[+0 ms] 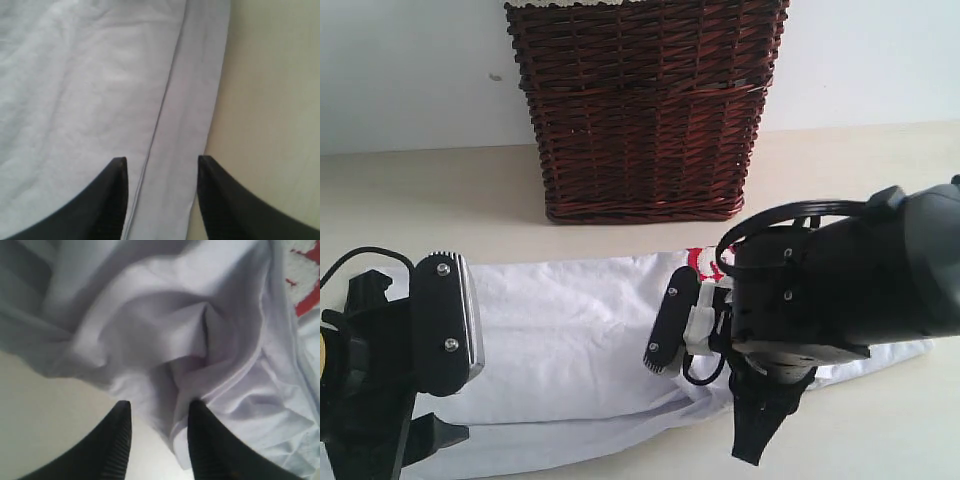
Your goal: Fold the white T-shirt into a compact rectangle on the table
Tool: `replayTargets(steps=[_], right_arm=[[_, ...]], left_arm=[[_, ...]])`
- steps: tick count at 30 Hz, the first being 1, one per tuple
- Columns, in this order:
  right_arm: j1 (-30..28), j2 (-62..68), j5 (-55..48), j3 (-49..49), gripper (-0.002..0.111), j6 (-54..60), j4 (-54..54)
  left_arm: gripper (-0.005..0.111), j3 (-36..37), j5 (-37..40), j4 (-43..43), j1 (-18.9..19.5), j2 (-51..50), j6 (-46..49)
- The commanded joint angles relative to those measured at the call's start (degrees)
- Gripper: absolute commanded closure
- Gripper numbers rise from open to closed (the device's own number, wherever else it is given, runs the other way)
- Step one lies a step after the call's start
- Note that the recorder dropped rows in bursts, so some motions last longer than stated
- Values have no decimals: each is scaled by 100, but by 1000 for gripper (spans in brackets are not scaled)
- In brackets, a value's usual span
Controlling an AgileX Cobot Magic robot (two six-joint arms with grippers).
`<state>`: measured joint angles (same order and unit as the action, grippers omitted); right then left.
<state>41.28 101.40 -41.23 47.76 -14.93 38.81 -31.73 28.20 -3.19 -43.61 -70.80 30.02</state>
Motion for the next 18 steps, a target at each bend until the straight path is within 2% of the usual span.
replayTargets(steps=[1,7,14,18], right_arm=[[-43,196,-331,8,83,-993,1079],[-43,232,-590,13,108,-1014,1303],[6,154,-1104,127,108,-861,2177],[6,131,-1011,201,108,-902,3178]], left_arm=[[62,-20,-49,60,-33,40,-45],[62,-20,-71,60,-33,40,-45],[62,-20,-95,71,-33,40,-45],[62,-20,-95,71,-33,40,-45]])
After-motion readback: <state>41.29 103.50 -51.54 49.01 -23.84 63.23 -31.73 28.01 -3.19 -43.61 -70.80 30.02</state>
